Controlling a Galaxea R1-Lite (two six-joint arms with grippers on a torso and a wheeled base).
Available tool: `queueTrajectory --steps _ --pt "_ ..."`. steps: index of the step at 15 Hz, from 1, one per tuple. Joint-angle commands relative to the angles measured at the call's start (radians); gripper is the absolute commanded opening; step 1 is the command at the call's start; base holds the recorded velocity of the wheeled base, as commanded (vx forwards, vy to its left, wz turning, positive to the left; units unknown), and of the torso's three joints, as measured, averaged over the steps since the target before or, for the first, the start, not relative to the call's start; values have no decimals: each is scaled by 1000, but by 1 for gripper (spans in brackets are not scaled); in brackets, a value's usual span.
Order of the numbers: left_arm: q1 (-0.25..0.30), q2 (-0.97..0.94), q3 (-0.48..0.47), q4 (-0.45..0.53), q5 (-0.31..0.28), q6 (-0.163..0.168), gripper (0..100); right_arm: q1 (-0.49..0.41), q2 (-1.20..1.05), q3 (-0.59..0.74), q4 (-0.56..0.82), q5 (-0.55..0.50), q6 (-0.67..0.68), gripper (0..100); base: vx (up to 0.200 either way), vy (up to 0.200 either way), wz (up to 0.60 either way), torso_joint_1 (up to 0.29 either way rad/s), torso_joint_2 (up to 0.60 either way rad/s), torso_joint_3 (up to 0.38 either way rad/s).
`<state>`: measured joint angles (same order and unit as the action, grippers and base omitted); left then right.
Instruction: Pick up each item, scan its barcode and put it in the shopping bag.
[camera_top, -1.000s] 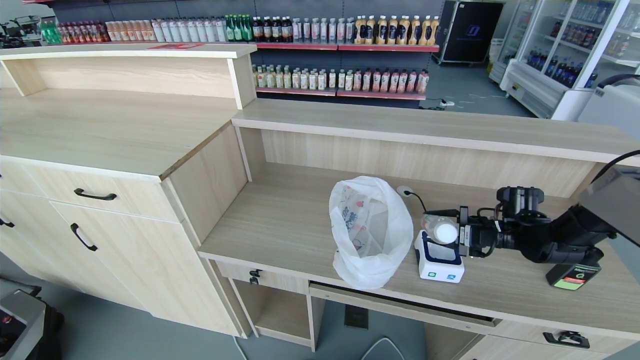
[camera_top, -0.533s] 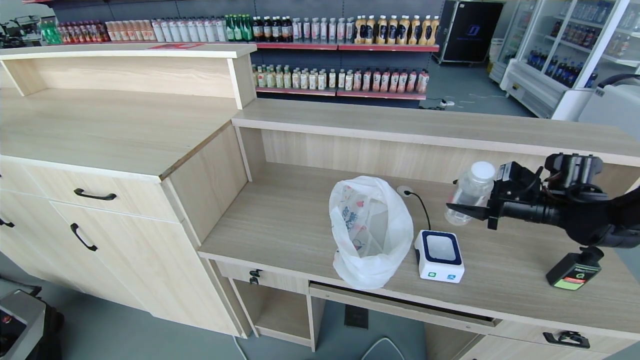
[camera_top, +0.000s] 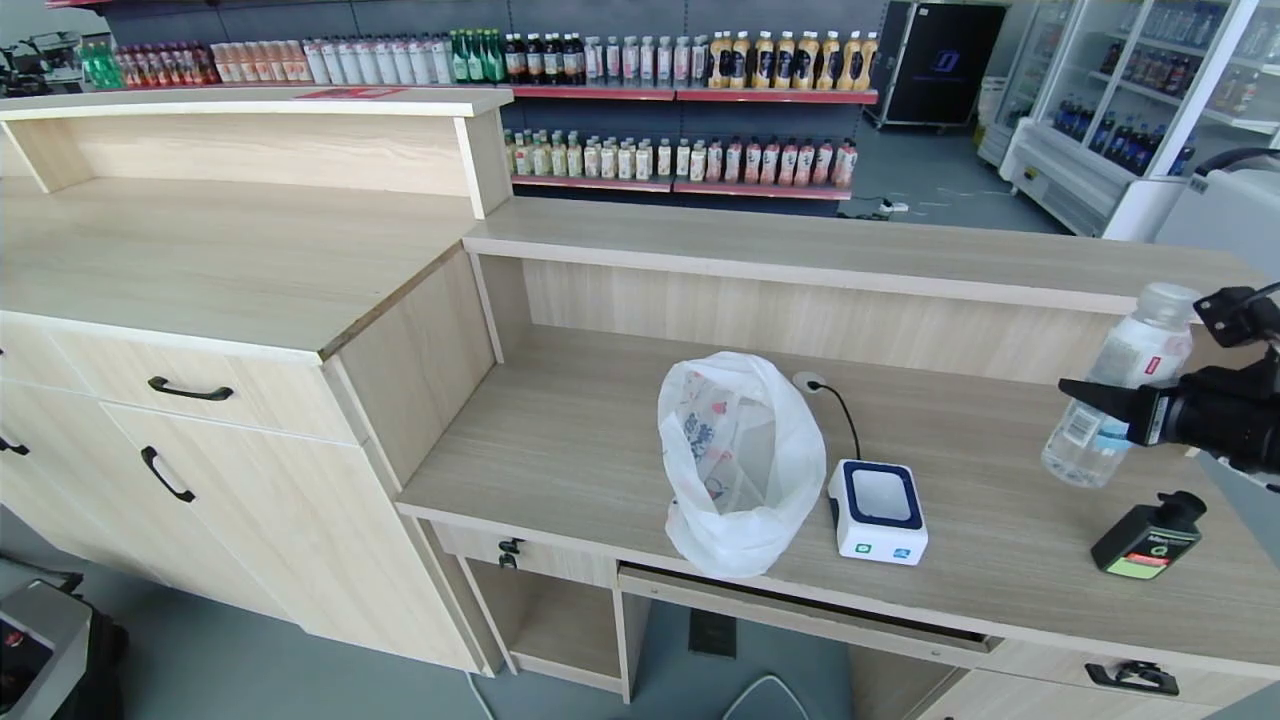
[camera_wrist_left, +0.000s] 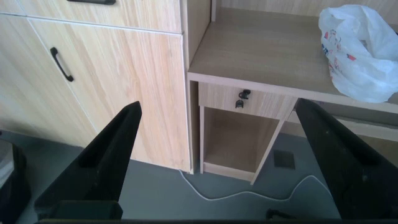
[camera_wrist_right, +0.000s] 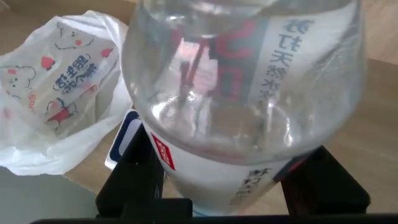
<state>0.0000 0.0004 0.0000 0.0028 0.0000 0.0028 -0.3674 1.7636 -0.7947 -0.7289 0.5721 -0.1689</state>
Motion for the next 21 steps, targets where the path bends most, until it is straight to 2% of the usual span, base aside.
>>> queueTrajectory --steps 1,4,7,9,10,11,13,17,21 --pt "0 0 0 0 0 0 100 44 -41 -24 -6 -58 48 0 0 0 0 0 0 0" --pt "0 0 0 0 0 0 100 162 -36 25 -149 -291 48 0 0 0 0 0 0 0" --pt "0 0 0 0 0 0 100 292 2 107 -342 -664 -49 0 0 0 0 0 0 0" --pt "0 0 0 0 0 0 100 344 20 130 -400 -770 -80 0 0 0 0 0 0 0" --pt "0 0 0 0 0 0 100 344 20 130 -400 -770 -80 0 0 0 0 0 0 0" --pt "0 0 0 0 0 0 100 377 28 141 -457 -790 -107 0 0 0 0 0 0 0" --pt "0 0 0 0 0 0 100 375 27 164 -451 -791 -218 0 0 0 0 0 0 0" --pt "0 0 0 0 0 0 100 417 76 147 -504 -787 -224 0 0 0 450 -3 3 -1" --pt "0 0 0 0 0 0 100 463 211 6 -526 -790 -236 0 0 0 600 5 -1 0"
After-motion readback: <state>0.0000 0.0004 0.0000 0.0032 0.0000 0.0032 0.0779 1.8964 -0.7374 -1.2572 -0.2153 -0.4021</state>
